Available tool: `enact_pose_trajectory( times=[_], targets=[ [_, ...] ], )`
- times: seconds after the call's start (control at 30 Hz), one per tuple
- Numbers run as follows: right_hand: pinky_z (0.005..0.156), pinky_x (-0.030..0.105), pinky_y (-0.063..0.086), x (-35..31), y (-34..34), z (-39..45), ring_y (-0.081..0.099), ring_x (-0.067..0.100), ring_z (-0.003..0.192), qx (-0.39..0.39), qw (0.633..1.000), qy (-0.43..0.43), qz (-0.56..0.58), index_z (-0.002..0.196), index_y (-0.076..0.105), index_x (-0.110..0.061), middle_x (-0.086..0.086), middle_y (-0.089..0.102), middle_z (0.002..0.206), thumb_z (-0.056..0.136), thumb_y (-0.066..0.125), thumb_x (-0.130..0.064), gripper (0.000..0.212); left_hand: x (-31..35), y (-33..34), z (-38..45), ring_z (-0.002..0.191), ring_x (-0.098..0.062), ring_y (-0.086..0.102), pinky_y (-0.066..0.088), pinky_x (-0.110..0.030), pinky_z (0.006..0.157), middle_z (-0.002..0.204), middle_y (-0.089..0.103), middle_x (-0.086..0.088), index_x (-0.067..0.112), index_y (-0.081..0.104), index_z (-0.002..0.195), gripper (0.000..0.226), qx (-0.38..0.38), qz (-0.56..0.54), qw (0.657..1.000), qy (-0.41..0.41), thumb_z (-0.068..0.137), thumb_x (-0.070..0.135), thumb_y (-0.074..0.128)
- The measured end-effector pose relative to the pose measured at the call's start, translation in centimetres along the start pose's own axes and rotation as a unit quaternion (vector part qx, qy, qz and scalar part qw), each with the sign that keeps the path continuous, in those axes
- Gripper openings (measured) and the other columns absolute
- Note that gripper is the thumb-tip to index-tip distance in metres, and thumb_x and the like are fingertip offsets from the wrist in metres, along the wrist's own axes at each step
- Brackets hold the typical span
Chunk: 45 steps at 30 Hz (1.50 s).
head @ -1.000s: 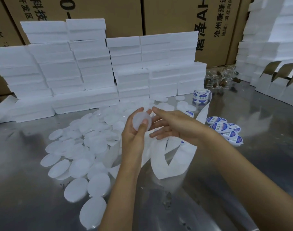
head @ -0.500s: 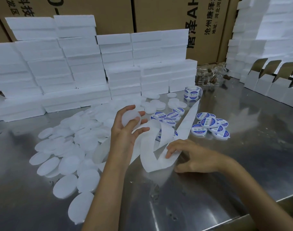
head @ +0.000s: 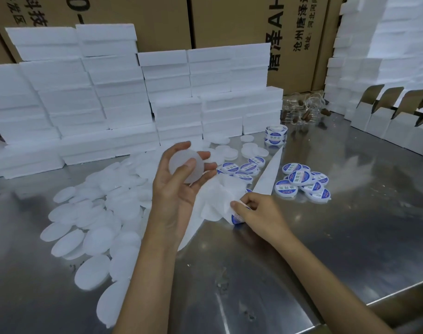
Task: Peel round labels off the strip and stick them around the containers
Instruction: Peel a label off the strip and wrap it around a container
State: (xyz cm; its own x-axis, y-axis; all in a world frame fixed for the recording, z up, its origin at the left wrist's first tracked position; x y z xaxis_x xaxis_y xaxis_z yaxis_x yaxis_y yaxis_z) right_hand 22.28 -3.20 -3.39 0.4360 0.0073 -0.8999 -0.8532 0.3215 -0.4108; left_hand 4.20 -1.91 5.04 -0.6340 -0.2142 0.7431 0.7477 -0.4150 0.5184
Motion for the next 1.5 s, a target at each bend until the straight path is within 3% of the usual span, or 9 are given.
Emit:
enact_pose_trajectory(
  times=[0.17, 0.3, 0.43, 0.67, 0.9, 1.0, 1.2, 1.37, 1.5],
  targets=[
    [0.053, 0.016, 0.044, -0.2, 0.2, -0.6, 0.06, 0.005, 0.054, -0.035, 0.99, -0.008, 0.137, 0.069, 0.067, -0.011, -0.005, 0.066, 0.06, 0.09, 0.071, -0.019, 0.022, -4.3, 0.0, -0.4, 0.097, -0.031, 0.072, 0.059, -0.032, 0.083, 0.105, 0.075, -0.013, 0.016, 0.064, 0.116, 0.031, -0.015, 0.184, 0.978, -0.095, 0.094, -0.004, 0.059],
    [0.052, 0.012, 0.045, -0.4, -0.3, -1.3, 0.066, 0.008, 0.063, -0.084, 0.983, 0.007, 0.163, 0.075, 0.072, -0.015, 0.0, 0.073, 0.073, 0.088, 0.061, -0.005, 0.02, -6.0, -0.9, -0.5, 0.098, -0.024, 0.074, 0.061, -0.029, 0.077, 0.105, 0.075, -0.01, 0.022, 0.067, 0.113, 0.039, 0.029, 0.239, 0.958, -0.158, 0.091, -0.008, 0.057],
    [0.068, 0.015, 0.05, -0.7, -0.5, -1.7, 0.069, 0.006, 0.076, -0.1, 0.982, -0.019, 0.161, 0.086, 0.07, -0.013, 0.001, 0.076, 0.085, 0.084, 0.063, 0.008, 0.023, -5.8, -1.6, -0.5, 0.096, -0.017, 0.074, 0.06, -0.027, 0.072, 0.105, 0.076, -0.005, 0.026, 0.065, 0.114, 0.051, 0.022, 0.261, 0.951, -0.165, 0.082, -0.014, 0.065],
    [0.067, 0.018, 0.049, -1.5, -0.6, -2.2, 0.067, 0.008, 0.072, -0.058, 0.982, -0.107, 0.143, 0.111, 0.062, -0.019, -0.002, 0.076, 0.089, 0.089, 0.062, 0.008, 0.035, -6.2, -1.6, -0.6, 0.097, -0.019, 0.074, 0.06, -0.034, 0.085, 0.099, 0.077, 0.005, 0.032, 0.064, 0.114, 0.047, 0.015, 0.305, 0.937, -0.172, 0.088, -0.007, 0.057],
    [0.086, 0.027, 0.054, -1.0, -0.2, -2.0, 0.067, 0.007, 0.103, -0.029, 0.986, -0.142, 0.085, 0.107, 0.073, -0.023, -0.015, 0.072, 0.109, 0.09, 0.059, 0.007, 0.038, -6.3, -1.7, -0.6, 0.098, -0.021, 0.073, 0.06, -0.034, 0.088, 0.098, 0.077, 0.005, 0.029, 0.065, 0.115, 0.05, 0.016, 0.299, 0.931, -0.21, 0.089, -0.009, 0.046],
    [0.086, 0.025, 0.055, -0.9, -0.2, -2.0, 0.066, 0.006, 0.105, -0.031, 0.987, -0.142, 0.074, 0.113, 0.07, -0.027, -0.017, 0.07, 0.11, 0.09, 0.059, 0.005, 0.041, -6.2, -1.7, -0.7, 0.093, -0.017, 0.074, 0.061, -0.03, 0.081, 0.094, 0.077, 0.01, 0.03, 0.065, 0.115, 0.051, 0.016, 0.303, 0.928, -0.216, 0.089, -0.008, 0.044],
    [0.085, 0.012, 0.041, -1.8, -0.6, -2.5, 0.056, 0.004, 0.1, 0.014, 0.981, -0.191, 0.018, 0.092, 0.067, -0.024, -0.011, 0.055, 0.103, 0.085, 0.064, 0.007, 0.032, -6.3, -1.7, -0.7, 0.092, -0.013, 0.074, 0.057, -0.04, 0.09, 0.1, 0.076, -0.001, 0.032, 0.065, 0.113, 0.047, 0.013, 0.325, 0.917, -0.23, 0.093, -0.004, 0.043],
    [0.09, 0.019, 0.04, -2.8, -1.3, -3.0, 0.052, 0.018, 0.107, 0.064, 0.975, -0.211, 0.029, 0.085, 0.059, -0.017, -0.002, 0.053, 0.103, 0.08, 0.065, 0.01, 0.028, -6.7, -1.4, -0.7, 0.077, 0.0, 0.072, 0.054, -0.017, 0.061, 0.09, 0.076, 0.009, 0.038, 0.063, 0.109, 0.041, 0.007, 0.346, 0.902, -0.26, 0.099, 0.007, 0.04],
    [0.092, 0.032, 0.044, -2.9, -2.0, -2.9, 0.056, 0.021, 0.098, 0.087, 0.97, -0.205, 0.1, 0.091, 0.056, -0.007, 0.005, 0.059, 0.098, 0.078, 0.061, 0.017, 0.028, -6.5, -1.1, -0.6, 0.088, -0.021, 0.073, 0.058, -0.034, 0.074, 0.097, 0.075, -0.008, 0.029, 0.067, 0.104, 0.033, 0.053, 0.305, 0.908, -0.283, 0.102, 0.014, 0.037]
  ],
)
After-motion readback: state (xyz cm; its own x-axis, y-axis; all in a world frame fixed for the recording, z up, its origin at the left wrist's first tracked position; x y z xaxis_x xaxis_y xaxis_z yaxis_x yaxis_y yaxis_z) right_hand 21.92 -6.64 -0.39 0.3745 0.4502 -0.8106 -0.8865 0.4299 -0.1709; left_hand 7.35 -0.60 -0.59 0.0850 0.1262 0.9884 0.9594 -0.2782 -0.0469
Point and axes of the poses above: each hand's wrist, its own z-axis towards the middle knuckle, its own y-axis out of the palm, x = y × z, the point moved 3 cm from there along z, towards the middle knuckle
